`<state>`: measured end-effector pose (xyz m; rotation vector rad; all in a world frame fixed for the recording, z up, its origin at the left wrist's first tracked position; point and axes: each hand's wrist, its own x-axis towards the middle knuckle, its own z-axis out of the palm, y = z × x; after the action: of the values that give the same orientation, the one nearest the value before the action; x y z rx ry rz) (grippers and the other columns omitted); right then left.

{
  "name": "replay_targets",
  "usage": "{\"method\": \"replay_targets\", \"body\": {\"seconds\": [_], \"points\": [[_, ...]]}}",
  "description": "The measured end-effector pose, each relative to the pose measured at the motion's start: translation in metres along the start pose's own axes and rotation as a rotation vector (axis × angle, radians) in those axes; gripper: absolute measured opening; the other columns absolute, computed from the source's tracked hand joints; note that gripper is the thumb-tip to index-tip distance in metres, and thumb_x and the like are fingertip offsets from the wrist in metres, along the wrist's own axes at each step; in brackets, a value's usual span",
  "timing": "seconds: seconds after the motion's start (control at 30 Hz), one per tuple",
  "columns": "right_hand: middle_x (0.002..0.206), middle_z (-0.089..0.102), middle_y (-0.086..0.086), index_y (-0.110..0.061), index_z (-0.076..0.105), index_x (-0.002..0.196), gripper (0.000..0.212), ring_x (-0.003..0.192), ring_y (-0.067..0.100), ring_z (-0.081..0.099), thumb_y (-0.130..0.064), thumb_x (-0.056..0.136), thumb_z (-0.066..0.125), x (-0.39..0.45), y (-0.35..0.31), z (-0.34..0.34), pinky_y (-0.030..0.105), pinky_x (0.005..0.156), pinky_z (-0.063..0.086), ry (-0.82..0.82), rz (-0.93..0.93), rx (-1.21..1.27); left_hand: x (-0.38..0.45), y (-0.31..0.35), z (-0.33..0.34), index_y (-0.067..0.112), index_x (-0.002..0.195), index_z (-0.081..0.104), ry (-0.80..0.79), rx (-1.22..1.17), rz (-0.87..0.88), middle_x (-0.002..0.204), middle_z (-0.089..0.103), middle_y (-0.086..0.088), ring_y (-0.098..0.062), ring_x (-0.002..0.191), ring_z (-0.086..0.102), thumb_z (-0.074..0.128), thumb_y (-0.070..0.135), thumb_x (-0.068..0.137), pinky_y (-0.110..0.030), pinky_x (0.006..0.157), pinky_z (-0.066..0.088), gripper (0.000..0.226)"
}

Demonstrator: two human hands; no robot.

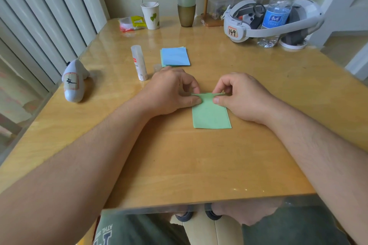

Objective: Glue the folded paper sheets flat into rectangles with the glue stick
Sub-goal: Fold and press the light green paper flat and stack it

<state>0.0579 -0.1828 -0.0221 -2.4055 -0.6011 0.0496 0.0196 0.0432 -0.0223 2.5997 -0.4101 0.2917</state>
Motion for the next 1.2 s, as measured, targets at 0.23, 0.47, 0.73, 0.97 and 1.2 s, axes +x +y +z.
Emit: {"method": "replay_targets", "body": {"seconds": [0.23, 0.47, 0.73, 0.97, 1.2], "points": [[0.083, 0.062, -0.002, -0.026, 0.066, 0.076, 0.024, 0.074, 0.013, 0.054, -0.037, 0.080, 0.086, 0.006, -0.006, -0.001, 0.034, 0.068, 0.048, -0.006, 0.003, -0.057, 0.004, 0.004, 0.004, 0.038, 0.089, 0.072, 0.013, 0.016, 0.003, 0.083, 0.060, 0.015, -0.016, 0.093, 0.055, 0.083, 0.044, 0.082, -0.037, 0.086, 0.047, 0.014], [0.088, 0.060, -0.005, -0.022, 0.060, 0.077, 0.034, 0.082, 0.012, 0.056, -0.045, 0.082, 0.084, 0.018, -0.010, -0.013, 0.031, 0.068, 0.045, -0.140, -0.075, -0.208, 0.007, 0.002, 0.008, 0.041, 0.085, 0.071, 0.051, 0.023, 0.015, 0.080, 0.060, 0.016, -0.017, 0.092, 0.056, 0.081, 0.051, 0.079, -0.044, 0.086, 0.050, 0.015], [0.086, 0.056, -0.006, -0.027, 0.062, 0.078, 0.021, 0.078, 0.012, 0.053, -0.030, 0.089, 0.080, 0.010, 0.005, -0.006, 0.030, 0.067, 0.042, -0.050, -0.058, -0.102, 0.004, -0.001, 0.004, 0.048, 0.088, 0.071, 0.024, -0.009, -0.028, 0.085, 0.063, 0.013, -0.016, 0.095, 0.056, 0.082, 0.043, 0.084, -0.035, 0.086, 0.048, 0.013], [0.082, 0.060, -0.003, -0.028, 0.067, 0.081, 0.015, 0.076, 0.015, 0.056, -0.030, 0.086, 0.081, 0.011, 0.004, -0.006, 0.034, 0.070, 0.049, -0.040, 0.008, -0.032, 0.004, 0.001, 0.004, 0.045, 0.084, 0.070, 0.037, -0.008, -0.036, 0.079, 0.063, 0.014, -0.007, 0.085, 0.056, 0.083, 0.038, 0.084, -0.023, 0.075, 0.043, 0.015], [0.075, 0.057, -0.010, -0.025, 0.062, 0.080, 0.035, 0.072, 0.007, 0.053, -0.054, 0.081, 0.081, 0.013, -0.004, 0.001, 0.031, 0.058, 0.037, 0.013, 0.005, -0.126, 0.008, 0.006, 0.009, 0.040, 0.085, 0.071, 0.053, 0.010, -0.031, 0.075, 0.061, 0.013, -0.009, 0.079, 0.055, 0.082, 0.042, 0.084, -0.026, 0.072, 0.045, 0.011]]}}
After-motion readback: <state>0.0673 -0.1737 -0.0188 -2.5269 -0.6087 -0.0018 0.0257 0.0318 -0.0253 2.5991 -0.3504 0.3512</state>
